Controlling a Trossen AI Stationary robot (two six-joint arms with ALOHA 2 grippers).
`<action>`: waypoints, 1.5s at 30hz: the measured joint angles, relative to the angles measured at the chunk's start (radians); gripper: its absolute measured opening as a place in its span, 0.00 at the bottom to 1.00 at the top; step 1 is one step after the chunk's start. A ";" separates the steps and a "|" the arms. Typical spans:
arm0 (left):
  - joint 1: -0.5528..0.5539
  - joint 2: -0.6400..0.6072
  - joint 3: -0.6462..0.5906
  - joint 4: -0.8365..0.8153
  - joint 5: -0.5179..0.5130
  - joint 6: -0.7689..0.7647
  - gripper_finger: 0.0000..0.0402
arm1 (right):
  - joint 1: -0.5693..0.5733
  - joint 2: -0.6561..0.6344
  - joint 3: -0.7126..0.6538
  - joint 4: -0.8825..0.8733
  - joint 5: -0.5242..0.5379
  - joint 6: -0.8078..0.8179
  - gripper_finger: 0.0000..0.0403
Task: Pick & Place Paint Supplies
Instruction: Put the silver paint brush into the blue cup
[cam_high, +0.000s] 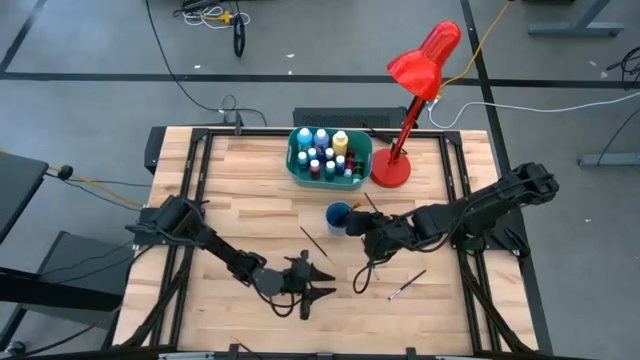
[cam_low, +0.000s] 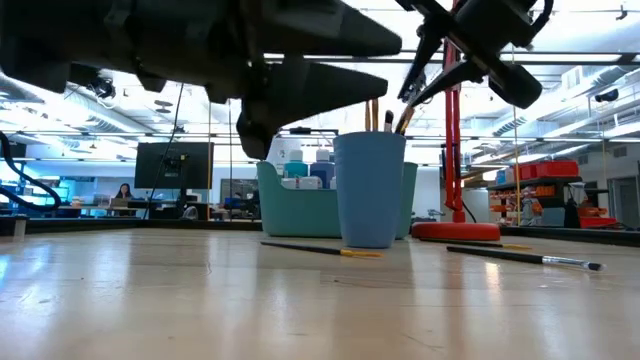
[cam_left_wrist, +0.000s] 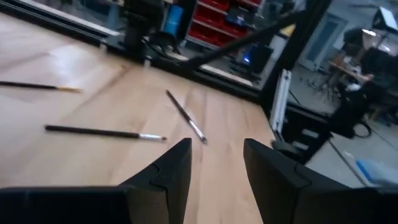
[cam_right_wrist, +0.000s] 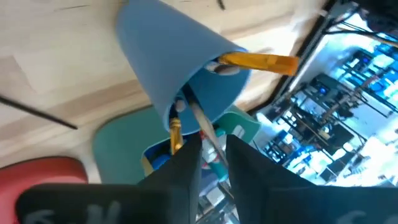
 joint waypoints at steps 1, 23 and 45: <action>0.000 0.000 -0.001 0.011 -0.005 0.002 0.39 | 0.000 0.000 0.000 0.011 0.010 0.002 0.20; 0.000 0.000 -0.001 0.043 0.059 0.012 0.39 | 0.136 0.000 0.000 -0.005 0.374 0.670 0.24; 0.000 0.000 -0.001 0.043 0.059 0.012 0.39 | 0.311 -0.132 0.000 -0.418 -0.013 1.824 0.23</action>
